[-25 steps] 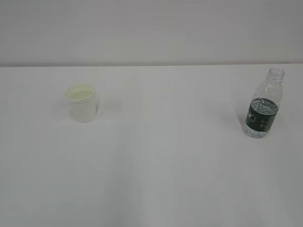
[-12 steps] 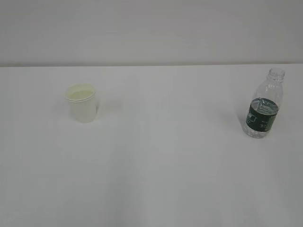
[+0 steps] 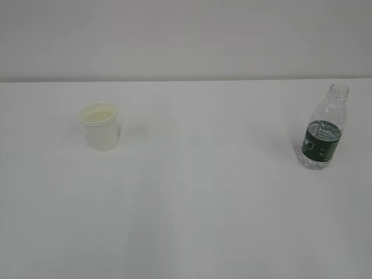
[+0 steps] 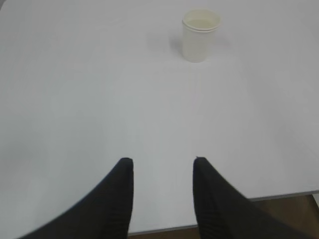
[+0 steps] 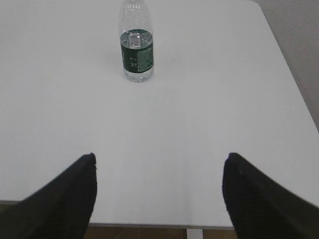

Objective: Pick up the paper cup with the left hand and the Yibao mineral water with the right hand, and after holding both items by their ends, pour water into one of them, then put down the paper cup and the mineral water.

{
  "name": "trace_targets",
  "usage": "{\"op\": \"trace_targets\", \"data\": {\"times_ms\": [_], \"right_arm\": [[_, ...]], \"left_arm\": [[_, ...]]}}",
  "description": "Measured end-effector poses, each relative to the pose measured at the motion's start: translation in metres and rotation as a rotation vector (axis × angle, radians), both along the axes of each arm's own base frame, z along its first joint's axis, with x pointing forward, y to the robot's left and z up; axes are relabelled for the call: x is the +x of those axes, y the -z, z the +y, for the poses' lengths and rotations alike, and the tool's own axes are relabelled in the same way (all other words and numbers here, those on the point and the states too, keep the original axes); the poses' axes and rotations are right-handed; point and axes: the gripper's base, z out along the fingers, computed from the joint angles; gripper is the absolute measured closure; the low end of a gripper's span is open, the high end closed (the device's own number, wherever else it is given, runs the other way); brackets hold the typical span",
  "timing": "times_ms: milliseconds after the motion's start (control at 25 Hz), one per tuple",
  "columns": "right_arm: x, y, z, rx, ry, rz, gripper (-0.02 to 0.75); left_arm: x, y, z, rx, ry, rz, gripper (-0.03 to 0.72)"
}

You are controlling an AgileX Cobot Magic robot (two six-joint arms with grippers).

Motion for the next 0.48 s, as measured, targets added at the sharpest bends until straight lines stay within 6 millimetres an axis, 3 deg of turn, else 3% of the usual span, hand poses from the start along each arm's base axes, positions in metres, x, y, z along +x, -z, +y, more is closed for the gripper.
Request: {"op": "trace_targets", "data": {"times_ms": [200, 480], "right_arm": [[0.0001, -0.0001, 0.0, 0.0, 0.0, -0.002, 0.147], [0.0001, -0.0001, 0.0, 0.0, 0.0, -0.002, 0.146]], "left_arm": [[-0.0001, 0.0001, 0.0006, -0.004, -0.029, 0.002, 0.356], [-0.0018, 0.0001, -0.0004, -0.003, -0.204, 0.002, 0.342]]}}
